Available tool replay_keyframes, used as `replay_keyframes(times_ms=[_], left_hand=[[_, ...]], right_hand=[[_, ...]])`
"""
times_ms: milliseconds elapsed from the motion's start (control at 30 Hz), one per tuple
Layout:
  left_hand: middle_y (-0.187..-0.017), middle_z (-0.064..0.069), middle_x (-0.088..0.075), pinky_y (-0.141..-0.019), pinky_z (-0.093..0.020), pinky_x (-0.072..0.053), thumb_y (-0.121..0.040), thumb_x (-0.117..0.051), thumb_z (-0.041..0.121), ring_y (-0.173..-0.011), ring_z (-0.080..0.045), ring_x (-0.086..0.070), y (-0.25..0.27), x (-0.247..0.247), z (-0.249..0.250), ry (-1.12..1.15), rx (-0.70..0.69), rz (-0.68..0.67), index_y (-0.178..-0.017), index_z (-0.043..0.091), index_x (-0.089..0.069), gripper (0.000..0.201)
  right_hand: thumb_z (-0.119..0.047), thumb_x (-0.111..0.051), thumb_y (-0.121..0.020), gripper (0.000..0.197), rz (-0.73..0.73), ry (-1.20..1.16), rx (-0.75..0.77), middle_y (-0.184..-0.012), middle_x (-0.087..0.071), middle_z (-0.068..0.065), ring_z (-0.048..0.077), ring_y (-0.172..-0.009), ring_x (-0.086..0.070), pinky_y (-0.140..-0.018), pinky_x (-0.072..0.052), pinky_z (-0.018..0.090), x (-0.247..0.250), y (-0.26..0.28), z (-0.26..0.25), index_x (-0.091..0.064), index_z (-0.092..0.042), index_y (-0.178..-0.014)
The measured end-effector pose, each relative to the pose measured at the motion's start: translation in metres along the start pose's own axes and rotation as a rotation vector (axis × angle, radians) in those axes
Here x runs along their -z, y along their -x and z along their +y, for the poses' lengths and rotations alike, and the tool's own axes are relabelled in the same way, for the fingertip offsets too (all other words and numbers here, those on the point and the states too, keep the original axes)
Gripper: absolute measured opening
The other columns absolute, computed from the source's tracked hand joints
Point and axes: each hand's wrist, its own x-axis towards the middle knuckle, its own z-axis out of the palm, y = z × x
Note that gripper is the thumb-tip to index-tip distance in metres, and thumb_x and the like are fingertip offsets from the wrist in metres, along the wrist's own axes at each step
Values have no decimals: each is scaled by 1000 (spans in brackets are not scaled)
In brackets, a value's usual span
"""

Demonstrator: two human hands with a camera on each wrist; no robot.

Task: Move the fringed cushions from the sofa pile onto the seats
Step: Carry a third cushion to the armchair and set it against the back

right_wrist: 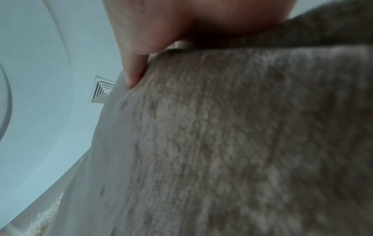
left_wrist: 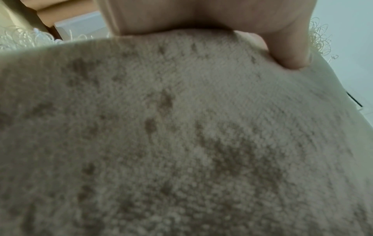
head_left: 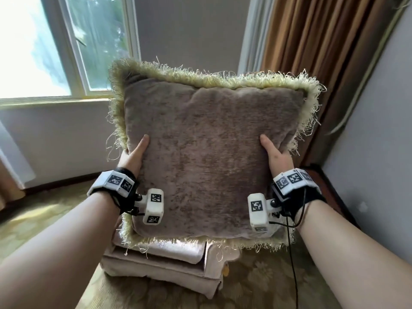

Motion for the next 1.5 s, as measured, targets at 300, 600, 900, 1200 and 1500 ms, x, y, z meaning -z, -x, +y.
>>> replay_keyframes(times_ms=[300,600,900,1200,1500], left_hand=[[-128,-5,-73,-103,-48,-57,-47,-86,80,-114,-28,-72,-148,-6,8,-25,-45,171,-141,18,-61,115],[-133,-8,-68,-106,-43,-53,-90,-76,45,-119,-28,-67,-254,10,18,-116,-7,326,-144,8,-55,69],[-122,-7,-75,-102,-45,-57,-33,-90,76,-107,-29,-74,-404,21,-14,-102,107,146,-137,16,-63,123],[-128,-6,-72,-105,-50,-55,-26,-92,80,-111,-31,-73,-560,39,-80,-199,221,-81,-147,25,-52,139],[-116,-4,-76,-101,-48,-57,-44,-85,78,-107,-28,-74,-604,17,-174,-326,389,-136,-128,24,-67,101]], right_hand=[[-29,-71,-89,68,-139,10,39,-125,-47,-3,7,-120,-42,-79,-19,0,-151,-145,19,-39,-6,-145],[-35,-73,-84,59,-298,-58,-138,-118,-62,-1,13,-102,-56,-82,-37,17,-281,-233,38,-56,-6,-133],[-43,-79,-75,69,-143,-21,-194,-117,-64,0,17,-99,-58,-85,-39,22,-367,-290,79,-57,-7,-130],[-44,-85,-65,78,130,27,-310,-118,-65,5,23,-105,-64,-98,-50,36,-442,-312,134,-54,-9,-127],[-45,-73,-83,64,195,151,-502,-120,-58,-2,15,-100,-52,-77,-37,15,-457,-337,230,-53,-6,-129]])
